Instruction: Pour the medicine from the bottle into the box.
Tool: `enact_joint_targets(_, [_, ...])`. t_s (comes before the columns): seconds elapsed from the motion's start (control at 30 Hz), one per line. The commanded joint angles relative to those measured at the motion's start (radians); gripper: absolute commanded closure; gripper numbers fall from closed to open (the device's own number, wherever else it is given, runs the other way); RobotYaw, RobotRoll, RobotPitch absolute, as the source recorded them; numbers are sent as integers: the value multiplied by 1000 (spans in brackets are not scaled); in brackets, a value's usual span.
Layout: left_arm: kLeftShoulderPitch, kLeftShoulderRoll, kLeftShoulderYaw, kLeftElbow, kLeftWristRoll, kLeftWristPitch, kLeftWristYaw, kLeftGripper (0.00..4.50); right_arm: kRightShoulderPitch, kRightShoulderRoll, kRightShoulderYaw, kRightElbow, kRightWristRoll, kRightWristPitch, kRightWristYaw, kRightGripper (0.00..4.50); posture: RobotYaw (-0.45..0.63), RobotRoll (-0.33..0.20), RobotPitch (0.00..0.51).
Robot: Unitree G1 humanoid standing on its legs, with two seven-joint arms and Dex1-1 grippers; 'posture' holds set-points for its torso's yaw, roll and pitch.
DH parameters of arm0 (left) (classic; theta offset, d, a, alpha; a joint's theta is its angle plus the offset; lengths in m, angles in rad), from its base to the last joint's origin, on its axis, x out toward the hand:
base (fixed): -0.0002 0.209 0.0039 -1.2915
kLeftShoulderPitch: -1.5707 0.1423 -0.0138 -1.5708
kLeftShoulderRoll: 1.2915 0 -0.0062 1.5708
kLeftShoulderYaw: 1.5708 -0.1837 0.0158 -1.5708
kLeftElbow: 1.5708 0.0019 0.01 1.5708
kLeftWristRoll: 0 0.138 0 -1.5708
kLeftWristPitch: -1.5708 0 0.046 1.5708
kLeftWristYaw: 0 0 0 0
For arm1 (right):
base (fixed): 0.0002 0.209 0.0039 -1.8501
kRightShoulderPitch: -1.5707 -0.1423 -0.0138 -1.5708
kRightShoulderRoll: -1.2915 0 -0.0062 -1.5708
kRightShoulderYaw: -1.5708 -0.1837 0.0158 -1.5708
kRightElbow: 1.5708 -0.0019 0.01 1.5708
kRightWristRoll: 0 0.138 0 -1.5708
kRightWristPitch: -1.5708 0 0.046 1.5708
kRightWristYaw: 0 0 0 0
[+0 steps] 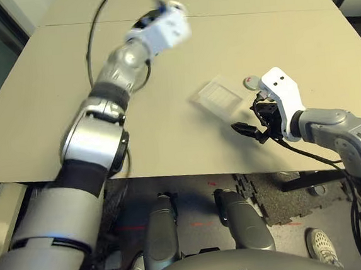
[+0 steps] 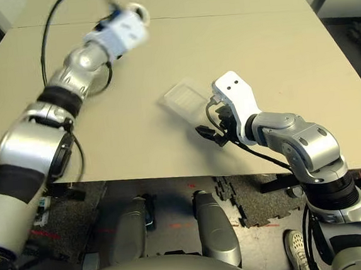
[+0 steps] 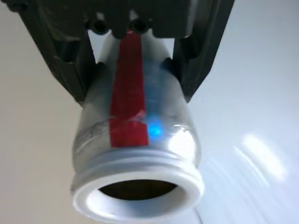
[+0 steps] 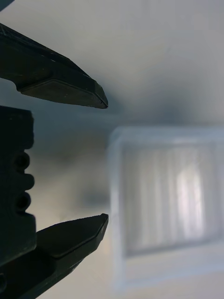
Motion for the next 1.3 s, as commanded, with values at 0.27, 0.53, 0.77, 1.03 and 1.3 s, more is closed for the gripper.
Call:
enact_joint_targets(0.27, [-19,-47,-186,107,205,-10,212,2070,19,31,2,5,-25,-18,-26,0,-162,0,162])
enact_joint_targets(0.53, [38,-42,-171,139,192,24,209,2070,10,31,7,24,-34,-30,-15,0,-143,0,164])
enact_joint_targets(0.77, [158,-3,329,154,-321,-30,-196,2070,1,25,9,45,-35,-39,1,0,-131,0,160])
enact_joint_targets(1.03, [276,46,1078,76,-1023,318,-551,2070,20,-33,-20,64,-29,-41,47,0,-85,0,166])
enact_joint_targets(1.3, [672,-5,1210,-367,-1202,405,-481,2070,43,-96,-104,108,-61,-37,19,0,-21,0,186])
